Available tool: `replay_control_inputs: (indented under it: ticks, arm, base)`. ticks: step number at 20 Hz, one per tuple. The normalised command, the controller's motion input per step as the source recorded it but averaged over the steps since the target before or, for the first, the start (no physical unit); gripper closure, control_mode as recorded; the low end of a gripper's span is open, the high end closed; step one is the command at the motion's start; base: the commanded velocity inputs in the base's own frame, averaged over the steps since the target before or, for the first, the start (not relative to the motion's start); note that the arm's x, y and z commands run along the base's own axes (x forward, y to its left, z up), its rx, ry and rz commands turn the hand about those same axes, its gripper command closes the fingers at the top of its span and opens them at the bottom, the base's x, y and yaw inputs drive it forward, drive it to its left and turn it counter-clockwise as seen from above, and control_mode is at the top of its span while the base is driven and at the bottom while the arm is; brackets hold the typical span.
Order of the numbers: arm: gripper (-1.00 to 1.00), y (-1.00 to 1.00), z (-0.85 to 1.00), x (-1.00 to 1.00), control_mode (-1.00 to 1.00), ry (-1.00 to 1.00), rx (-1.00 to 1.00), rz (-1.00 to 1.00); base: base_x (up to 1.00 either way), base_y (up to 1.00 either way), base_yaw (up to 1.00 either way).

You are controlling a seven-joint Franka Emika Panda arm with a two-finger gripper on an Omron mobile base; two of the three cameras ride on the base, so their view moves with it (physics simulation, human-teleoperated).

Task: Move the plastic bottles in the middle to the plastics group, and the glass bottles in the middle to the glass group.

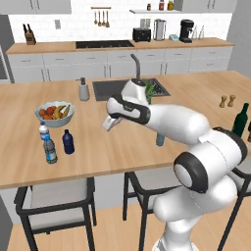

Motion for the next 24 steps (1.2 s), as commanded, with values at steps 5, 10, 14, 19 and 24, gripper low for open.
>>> replay_control_inputs:
  ticks: [5, 10, 14, 19, 24]
  arm:
    - [-1.0, -0.82, 0.22, -0.38, -1.0, 0.25, -0.07, -0.45]
    - [-1.0, -0.64, -0.16, -0.5, -1.0, 0.05, -0.19, -0.51]
    - [-1.0, -0.75, -0.05, -0.31, -1.0, 0.02, -0.26, -0.49]
    - [-1.0, -0.94, 0.18, 0.0, -1.0, -0.02, -0.08, -0.47]
    - [-1.0, -0.58, -0.01, 0.01, -1.0, -0.18, 0.1, -0.14]
  base:
    - [0.0, 0.0, 0.0]
    - [0.0, 0.0, 0.0]
    - [0.0, 0.0, 0.0]
    - [0.0, 0.0, 0.0]
    - [0.0, 0.0, 0.0]
